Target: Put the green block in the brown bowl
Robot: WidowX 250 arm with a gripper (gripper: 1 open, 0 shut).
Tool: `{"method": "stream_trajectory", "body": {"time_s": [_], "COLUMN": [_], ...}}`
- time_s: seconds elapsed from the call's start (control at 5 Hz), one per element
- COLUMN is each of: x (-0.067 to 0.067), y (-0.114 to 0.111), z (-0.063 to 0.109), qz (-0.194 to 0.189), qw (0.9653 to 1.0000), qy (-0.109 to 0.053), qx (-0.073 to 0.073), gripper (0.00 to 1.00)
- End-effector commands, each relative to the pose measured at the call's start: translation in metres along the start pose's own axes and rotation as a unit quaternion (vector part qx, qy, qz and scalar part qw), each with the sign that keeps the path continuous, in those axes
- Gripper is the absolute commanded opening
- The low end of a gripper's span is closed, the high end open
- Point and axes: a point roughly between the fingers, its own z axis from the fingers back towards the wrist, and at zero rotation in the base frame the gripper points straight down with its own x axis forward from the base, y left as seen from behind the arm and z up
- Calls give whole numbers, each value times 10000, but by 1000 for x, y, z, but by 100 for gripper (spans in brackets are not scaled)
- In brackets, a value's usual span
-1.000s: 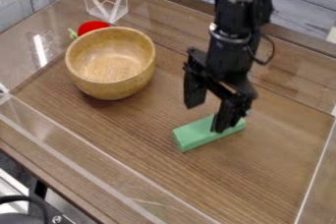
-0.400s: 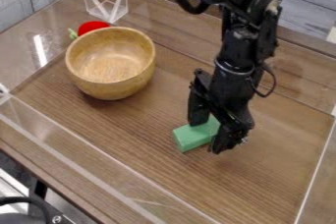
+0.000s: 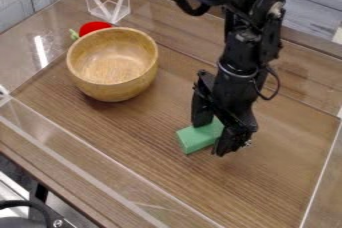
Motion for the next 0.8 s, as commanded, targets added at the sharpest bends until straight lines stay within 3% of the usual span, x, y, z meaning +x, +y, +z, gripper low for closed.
{"method": "stream_trajectory", "body": {"time_s": [0.0, 0.2, 0.6], "x": [2, 2, -2], "y": [3, 5, 8], "z": [-2, -4, 16], "qz": [-49, -4, 209], "qw": [9999, 9999, 9992], "qy": [-108, -114, -329], "qx": [18, -13, 42], "gripper": [100, 100, 100]}}
